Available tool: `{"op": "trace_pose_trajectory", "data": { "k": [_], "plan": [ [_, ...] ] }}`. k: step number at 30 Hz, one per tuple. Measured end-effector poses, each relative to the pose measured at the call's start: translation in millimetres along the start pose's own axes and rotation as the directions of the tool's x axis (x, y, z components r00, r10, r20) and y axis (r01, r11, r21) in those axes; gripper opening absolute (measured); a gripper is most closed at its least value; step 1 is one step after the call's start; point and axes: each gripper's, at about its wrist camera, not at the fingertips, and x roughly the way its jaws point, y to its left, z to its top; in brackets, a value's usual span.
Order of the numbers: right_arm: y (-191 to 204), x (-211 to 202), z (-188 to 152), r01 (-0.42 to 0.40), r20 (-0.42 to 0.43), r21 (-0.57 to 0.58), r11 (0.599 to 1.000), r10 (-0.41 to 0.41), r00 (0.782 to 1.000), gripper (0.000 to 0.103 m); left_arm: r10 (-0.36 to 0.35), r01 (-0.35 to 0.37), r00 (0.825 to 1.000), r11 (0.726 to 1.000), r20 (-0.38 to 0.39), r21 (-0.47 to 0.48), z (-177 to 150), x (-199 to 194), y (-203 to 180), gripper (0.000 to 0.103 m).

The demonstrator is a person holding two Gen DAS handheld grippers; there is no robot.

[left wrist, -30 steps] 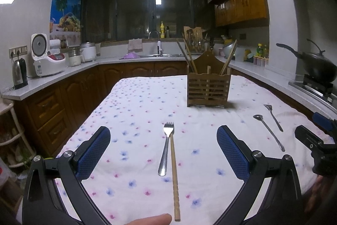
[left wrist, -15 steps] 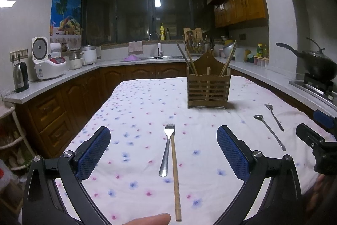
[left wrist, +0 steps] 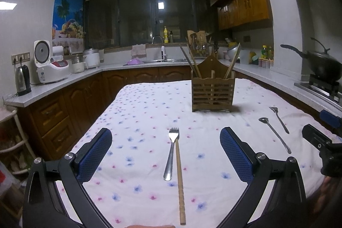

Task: Organize utensils

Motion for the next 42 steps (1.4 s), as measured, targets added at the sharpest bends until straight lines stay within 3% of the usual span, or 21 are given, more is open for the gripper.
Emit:
{"op": "trace_pose_trajectory", "data": {
  "k": [42],
  "plan": [
    [4.7, -2.2, 3.9, -0.003, 0.012, 0.001, 1.0, 0.003, 1.0, 0.103, -0.007, 0.007, 1.0, 1.0, 0.006, 0.014, -1.4, 0.4, -1.8, 0.103]
  ]
}}
